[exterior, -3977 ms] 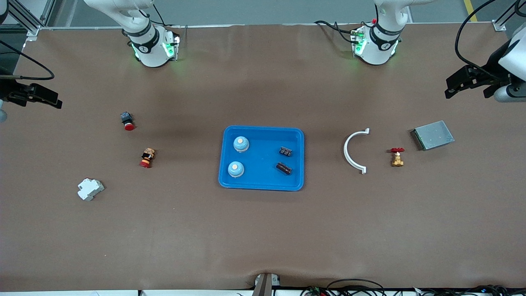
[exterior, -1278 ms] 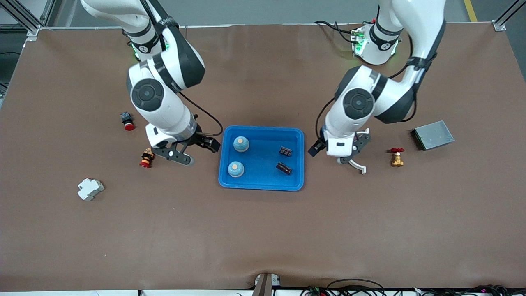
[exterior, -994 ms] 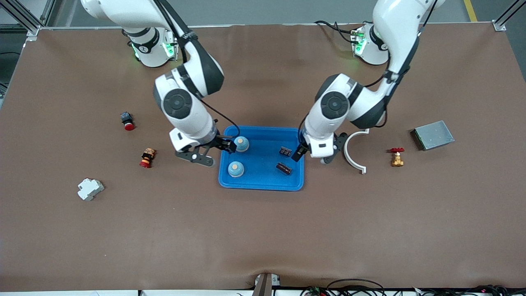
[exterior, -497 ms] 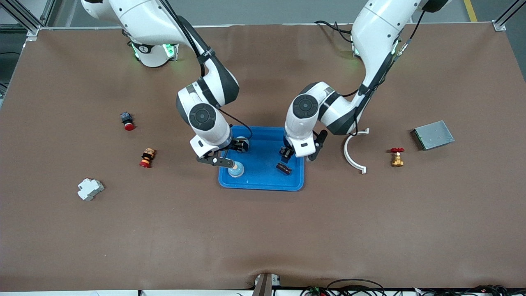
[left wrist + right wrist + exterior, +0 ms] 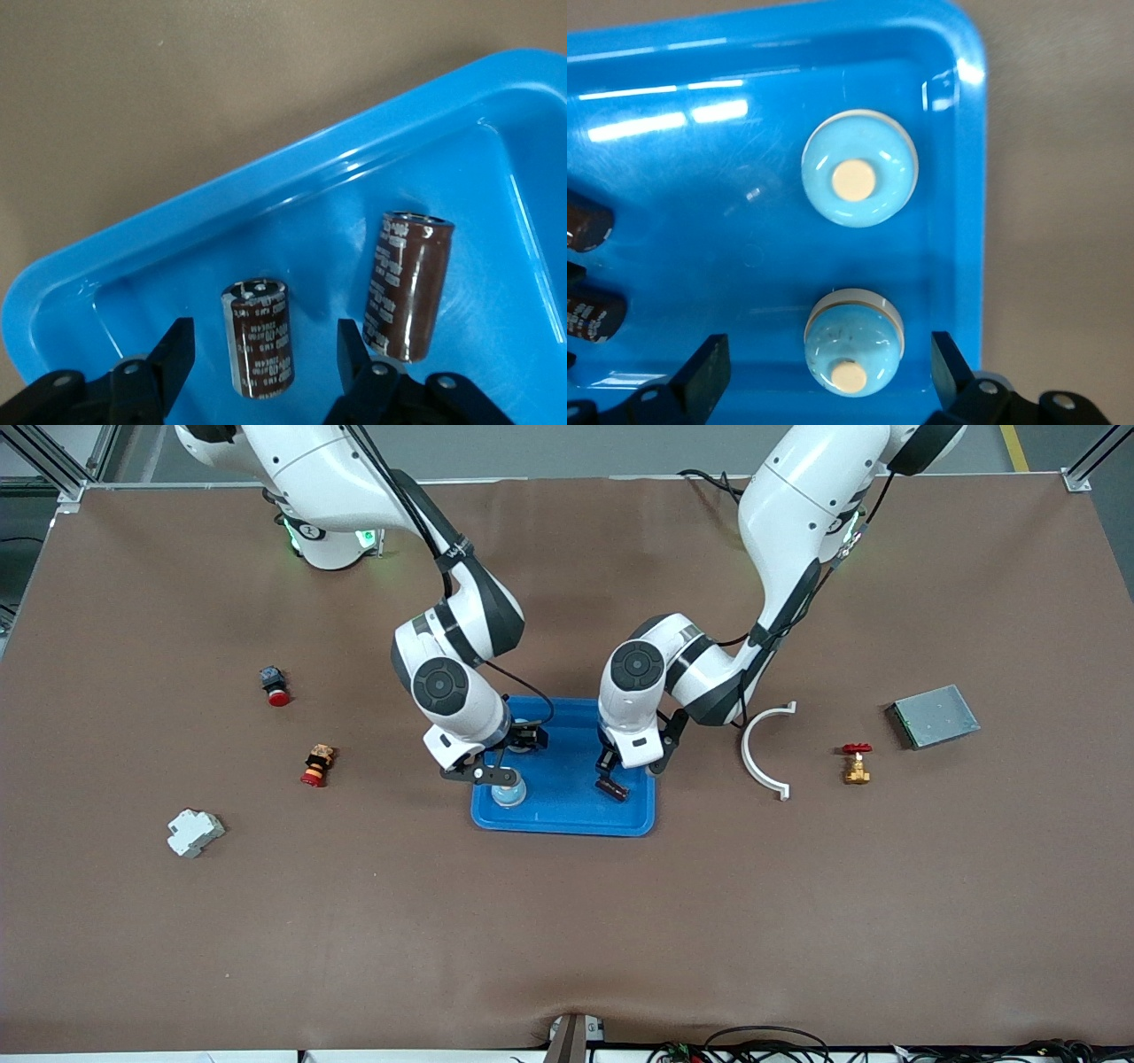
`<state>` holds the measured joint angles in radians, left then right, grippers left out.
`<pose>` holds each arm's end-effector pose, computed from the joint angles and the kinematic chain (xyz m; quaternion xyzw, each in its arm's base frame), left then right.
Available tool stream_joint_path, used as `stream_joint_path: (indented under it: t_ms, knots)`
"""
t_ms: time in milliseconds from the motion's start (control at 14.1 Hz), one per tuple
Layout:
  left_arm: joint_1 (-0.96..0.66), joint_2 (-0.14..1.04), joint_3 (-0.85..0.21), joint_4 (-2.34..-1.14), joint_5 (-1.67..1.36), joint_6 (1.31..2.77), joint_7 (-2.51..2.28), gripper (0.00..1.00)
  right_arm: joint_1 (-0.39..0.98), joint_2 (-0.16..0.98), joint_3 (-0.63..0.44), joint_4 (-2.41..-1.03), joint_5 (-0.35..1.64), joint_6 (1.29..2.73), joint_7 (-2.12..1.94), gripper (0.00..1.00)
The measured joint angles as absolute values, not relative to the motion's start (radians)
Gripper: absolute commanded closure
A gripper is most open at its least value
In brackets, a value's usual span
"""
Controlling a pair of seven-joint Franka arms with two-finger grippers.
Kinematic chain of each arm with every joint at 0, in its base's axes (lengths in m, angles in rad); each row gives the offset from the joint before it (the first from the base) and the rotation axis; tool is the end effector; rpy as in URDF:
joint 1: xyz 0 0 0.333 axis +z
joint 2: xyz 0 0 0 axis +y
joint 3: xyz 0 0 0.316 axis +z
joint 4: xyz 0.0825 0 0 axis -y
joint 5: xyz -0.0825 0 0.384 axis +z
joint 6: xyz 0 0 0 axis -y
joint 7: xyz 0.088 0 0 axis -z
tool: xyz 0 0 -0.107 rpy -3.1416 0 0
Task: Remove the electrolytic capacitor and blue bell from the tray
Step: 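Grasp a black capacitor with the left gripper while the right gripper grasps a bell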
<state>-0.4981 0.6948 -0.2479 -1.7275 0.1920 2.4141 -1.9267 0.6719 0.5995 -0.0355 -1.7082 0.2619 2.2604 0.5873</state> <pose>0.5033 -0.4431 0.1925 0.8538 0.5203 -0.0118 0.0126 0.5331 0.4053 0.2401 -0.9941 0.0582 0.0696 0.0596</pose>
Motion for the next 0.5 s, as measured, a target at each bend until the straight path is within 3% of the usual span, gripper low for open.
stream_joint_path:
  t_ms: [142, 213, 284, 497]
  knots:
    - [-0.499, 0.703, -0.247, -1.728, 0.192, 2.414, -1.927, 0.68, 0.683, 0.612, -0.035, -1.708, 0.262, 2.265, 0.585, 0.00]
    - [-0.500, 0.707, -0.247, -1.727, 0.192, 2.414, -1.927, 0.90, 0.687, 0.617, -0.035, -1.709, 0.261, 2.265, 0.582, 0.00]
    - [-0.500, 0.709, -0.247, -1.727, 0.197, 2.414, -1.927, 1.00, 0.689, 0.619, -0.035, -1.710, 0.259, 2.265, 0.580, 0.00]
    - [-0.499, 0.709, -0.246, -1.716, 0.223, 2.414, -1.927, 1.00, 0.690, 0.624, -0.036, -1.719, 0.246, 2.265, 0.575, 0.00]
